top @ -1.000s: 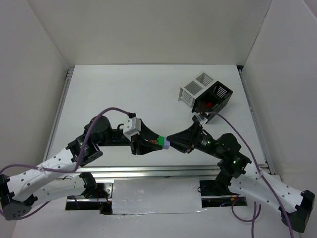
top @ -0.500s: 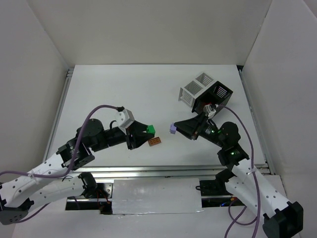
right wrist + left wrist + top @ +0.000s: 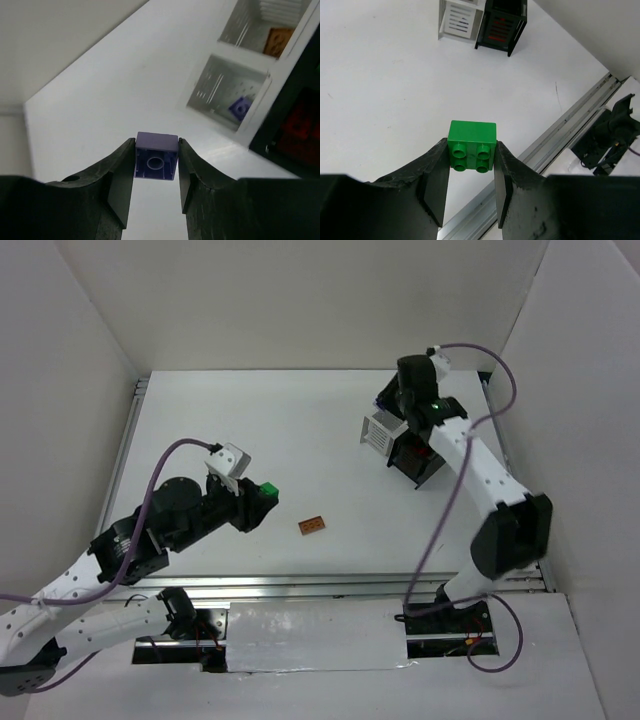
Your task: Sort the legos into containers by color
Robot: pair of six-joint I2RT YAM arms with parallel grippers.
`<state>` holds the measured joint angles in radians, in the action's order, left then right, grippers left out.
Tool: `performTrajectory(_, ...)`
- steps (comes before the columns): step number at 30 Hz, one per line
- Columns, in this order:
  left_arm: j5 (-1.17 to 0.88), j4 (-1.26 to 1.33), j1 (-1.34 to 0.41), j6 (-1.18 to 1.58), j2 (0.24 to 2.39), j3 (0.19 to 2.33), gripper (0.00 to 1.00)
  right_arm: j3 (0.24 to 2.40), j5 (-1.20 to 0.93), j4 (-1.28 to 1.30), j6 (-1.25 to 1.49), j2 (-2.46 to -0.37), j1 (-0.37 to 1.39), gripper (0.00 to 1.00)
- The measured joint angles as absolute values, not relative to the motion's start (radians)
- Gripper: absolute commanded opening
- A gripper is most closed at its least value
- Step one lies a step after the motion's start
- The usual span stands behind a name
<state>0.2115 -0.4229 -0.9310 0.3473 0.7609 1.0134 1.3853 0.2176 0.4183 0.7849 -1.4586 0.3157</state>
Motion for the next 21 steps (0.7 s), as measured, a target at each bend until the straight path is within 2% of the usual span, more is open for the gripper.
performTrajectory(4,0.212,-0.506,-0.931,0.345,0.705,1.015,0.0,1.608,0.367,0.517,0.696,-1.731,0.313,0.04)
performTrajectory(12,0.211,-0.543,-0.932,0.349,0.585,0.981,0.0,1.8,0.462,0.679,0.591,-1.949,0.302,0.13)
performTrajectory(13,0.211,-0.545,-0.932,0.349,0.588,0.981,0.0,1.809,0.468,0.681,0.584,-1.954,0.301,0.19)
performTrajectory(14,0.21,-0.546,-0.932,0.349,0.594,0.981,0.0,1.811,0.471,0.682,0.579,-1.954,0.3,0.44)
performTrajectory(17,0.204,-0.554,-0.932,0.349,0.633,0.981,0.0,1.811,0.479,0.685,0.567,-1.954,0.3,0.74)
performTrajectory(19,0.197,-0.558,-0.932,0.349,0.659,0.981,0.0,1.812,0.479,0.688,0.562,-1.955,0.3,0.79)
performTrajectory(20,0.193,-0.559,-0.932,0.349,0.668,0.981,0.0,1.813,0.48,0.689,0.559,-1.955,0.3,0.88)
performTrajectory(21,0.186,-0.56,-0.932,0.349,0.674,0.981,0.0,1.814,0.48,0.69,0.558,-1.955,0.3,0.9)
